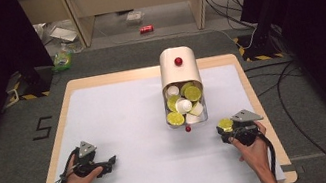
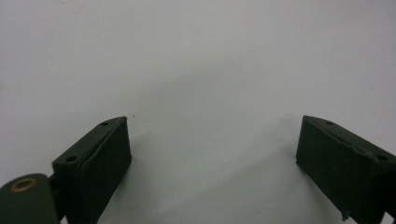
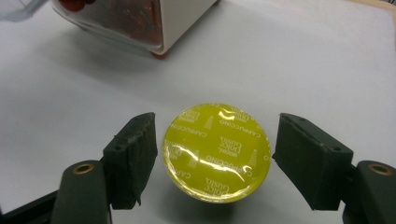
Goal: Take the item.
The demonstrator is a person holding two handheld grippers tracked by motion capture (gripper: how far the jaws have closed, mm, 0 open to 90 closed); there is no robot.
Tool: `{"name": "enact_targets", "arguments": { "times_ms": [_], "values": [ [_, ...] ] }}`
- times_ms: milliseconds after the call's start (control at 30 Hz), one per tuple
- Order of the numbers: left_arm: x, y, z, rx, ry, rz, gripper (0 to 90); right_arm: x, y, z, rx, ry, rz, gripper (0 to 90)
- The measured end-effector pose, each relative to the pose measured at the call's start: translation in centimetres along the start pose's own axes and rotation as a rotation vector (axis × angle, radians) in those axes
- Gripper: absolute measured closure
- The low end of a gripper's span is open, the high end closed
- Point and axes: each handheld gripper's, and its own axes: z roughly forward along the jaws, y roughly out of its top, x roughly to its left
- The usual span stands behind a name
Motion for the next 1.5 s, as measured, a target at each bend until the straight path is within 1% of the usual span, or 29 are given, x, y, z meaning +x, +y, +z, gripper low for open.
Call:
{"name": "enact_targets", "arguments": {
  "times_ms": [100,200,500,533,1000,1300,1500],
  "values": [
    [0.0,0.0,0.0,0.000,0.000,0.000,9.3,0.0,0.0,-0.1,-0.005,0.000,0.003,29.3],
    [0.0,0.0,0.0,0.000,0.000,0.001,9.3,0.0,0.1,-0.2,-0.023,0.003,0.008,29.3],
    [0.0,0.0,0.0,-0.001,0.000,0.001,9.3,0.0,0.4,-0.7,-0.054,0.001,0.014,28.9],
    [0.0,0.0,0.0,0.000,0.000,0.001,9.3,0.0,0.5,-0.7,-0.061,0.001,0.009,28.9],
    [0.0,0.0,0.0,0.000,0.000,0.001,9.3,0.5,1.2,-1.5,-0.102,0.003,0.013,29.0],
    [0.0,0.0,0.0,0.000,0.000,0.001,9.3,1.1,1.8,-2.0,-0.129,0.013,-0.001,29.0],
    [0.0,0.0,0.0,-0.001,0.000,0.001,9.3,1.4,2.2,-2.6,-0.150,0.018,-0.001,29.0]
  ]
}}
